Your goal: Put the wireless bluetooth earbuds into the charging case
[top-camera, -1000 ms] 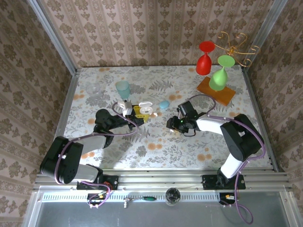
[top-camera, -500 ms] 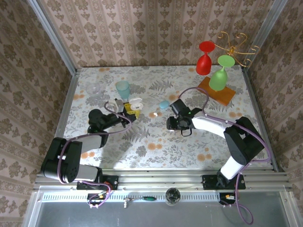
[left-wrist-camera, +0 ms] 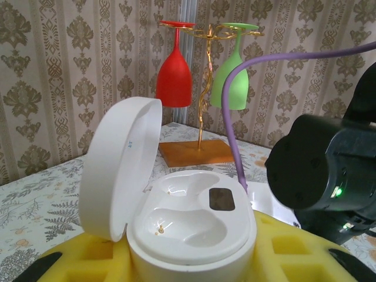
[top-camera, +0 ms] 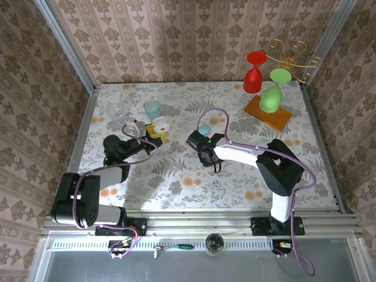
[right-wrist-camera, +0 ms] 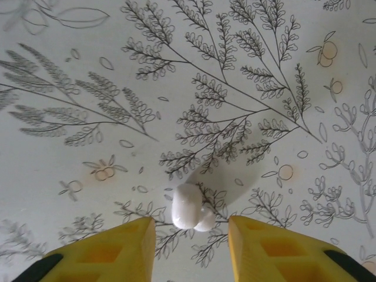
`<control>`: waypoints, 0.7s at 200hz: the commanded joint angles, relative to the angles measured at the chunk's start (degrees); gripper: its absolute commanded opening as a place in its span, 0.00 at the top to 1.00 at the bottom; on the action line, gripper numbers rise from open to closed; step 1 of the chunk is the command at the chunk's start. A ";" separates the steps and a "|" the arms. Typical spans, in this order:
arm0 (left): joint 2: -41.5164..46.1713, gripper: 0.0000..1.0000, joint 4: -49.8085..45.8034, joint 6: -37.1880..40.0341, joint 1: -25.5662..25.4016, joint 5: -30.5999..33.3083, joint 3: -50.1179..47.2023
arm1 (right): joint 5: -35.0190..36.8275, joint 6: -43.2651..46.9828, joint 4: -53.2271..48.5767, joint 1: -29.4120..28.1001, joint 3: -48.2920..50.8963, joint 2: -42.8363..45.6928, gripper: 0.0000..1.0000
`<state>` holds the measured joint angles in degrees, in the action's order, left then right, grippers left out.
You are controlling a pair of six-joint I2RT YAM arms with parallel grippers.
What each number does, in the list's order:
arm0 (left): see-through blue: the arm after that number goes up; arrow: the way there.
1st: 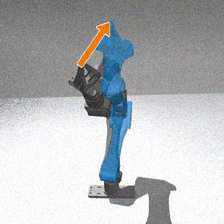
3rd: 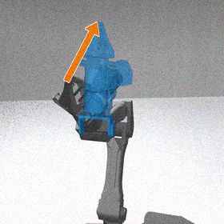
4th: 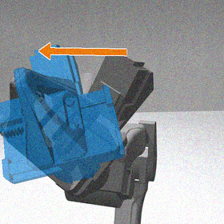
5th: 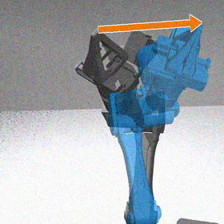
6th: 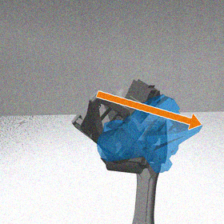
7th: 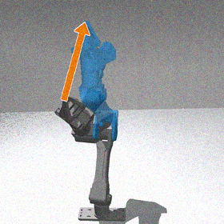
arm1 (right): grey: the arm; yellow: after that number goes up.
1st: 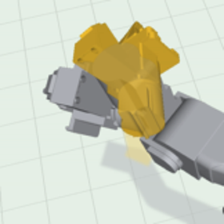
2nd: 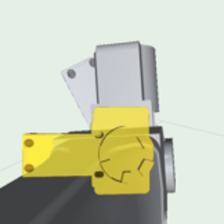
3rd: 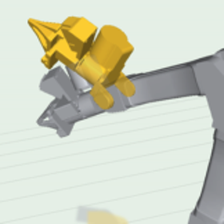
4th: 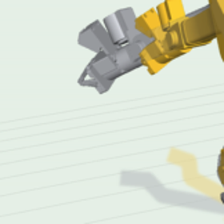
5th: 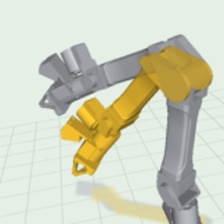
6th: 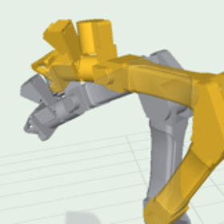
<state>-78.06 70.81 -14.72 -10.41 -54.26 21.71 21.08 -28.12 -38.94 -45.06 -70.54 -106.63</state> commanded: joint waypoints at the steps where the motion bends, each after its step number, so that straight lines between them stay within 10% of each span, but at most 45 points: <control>1: 1.34 0.80 2.50 1.28 0.24 -1.17 0.79 | 4.50 0.85 -3.91 -0.39 -2.22 -1.95 0.63; 140: 1.07 0.80 2.50 1.01 0.18 -1.99 1.14 | 2.71 1.47 -4.17 -0.38 -4.43 -4.81 0.66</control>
<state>-78.02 70.83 -14.57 -10.41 -54.48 21.71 22.50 -26.89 -40.99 -45.17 -73.56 -110.76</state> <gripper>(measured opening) 0.370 0.317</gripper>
